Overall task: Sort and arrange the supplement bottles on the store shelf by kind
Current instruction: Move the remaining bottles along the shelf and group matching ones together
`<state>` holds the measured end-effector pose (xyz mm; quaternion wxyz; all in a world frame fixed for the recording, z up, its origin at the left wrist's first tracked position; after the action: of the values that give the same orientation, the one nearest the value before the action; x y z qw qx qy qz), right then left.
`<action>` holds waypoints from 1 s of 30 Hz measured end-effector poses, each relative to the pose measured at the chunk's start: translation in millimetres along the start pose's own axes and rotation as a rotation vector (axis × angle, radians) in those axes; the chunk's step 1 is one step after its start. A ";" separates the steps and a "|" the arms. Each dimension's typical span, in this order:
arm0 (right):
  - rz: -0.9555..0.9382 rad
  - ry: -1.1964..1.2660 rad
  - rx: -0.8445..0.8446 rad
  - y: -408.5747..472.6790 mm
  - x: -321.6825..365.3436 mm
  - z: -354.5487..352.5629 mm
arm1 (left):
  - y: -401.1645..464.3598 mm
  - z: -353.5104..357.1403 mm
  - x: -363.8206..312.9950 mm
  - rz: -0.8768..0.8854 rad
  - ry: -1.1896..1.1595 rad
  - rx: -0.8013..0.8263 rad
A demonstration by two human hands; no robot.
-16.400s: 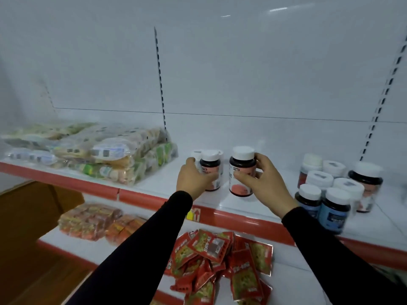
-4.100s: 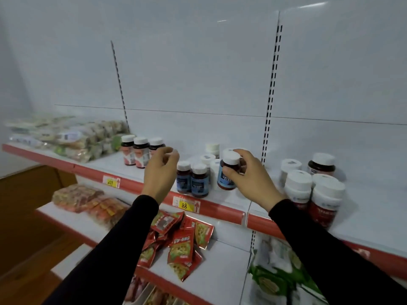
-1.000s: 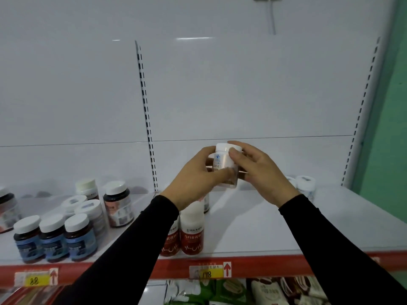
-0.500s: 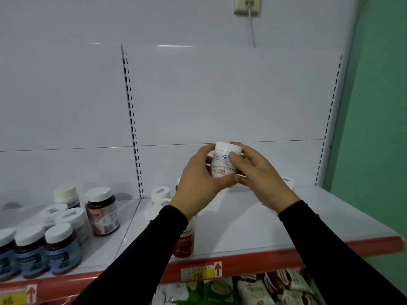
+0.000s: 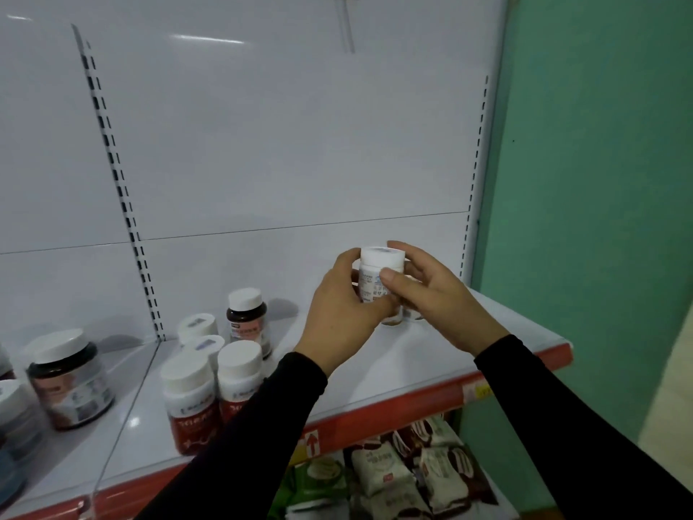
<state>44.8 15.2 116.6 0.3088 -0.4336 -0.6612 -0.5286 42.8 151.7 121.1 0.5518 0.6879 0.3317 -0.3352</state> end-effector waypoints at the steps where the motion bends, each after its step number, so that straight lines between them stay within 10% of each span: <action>1: 0.002 -0.037 -0.007 0.0 -5.2 -6.1 | -0.1 7.2 4.0 -0.003 0.001 -0.003; 17: 0.021 -0.217 0.031 70.1 -155.0 -149.3 | 33.2 77.8 108.7 -0.407 0.365 -0.279; 30: 0.050 -0.305 0.188 109.8 -203.3 -131.8 | 45.8 93.7 158.2 -0.612 0.412 -0.295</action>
<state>225.2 -155.3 20.7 0.2573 -0.4940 -0.7361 -0.3847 159.5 65.5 -0.8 0.4411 0.5232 0.6700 -0.2878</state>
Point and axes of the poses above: each hand's wrist, its own y-axis towards the middle knuckle, its own z-axis out of the palm, x = y × z, the point moved 10 cm from there along y, towards the middle knuckle, and after that the axes turned 8 degrees about -y, right-handed, at the moved point
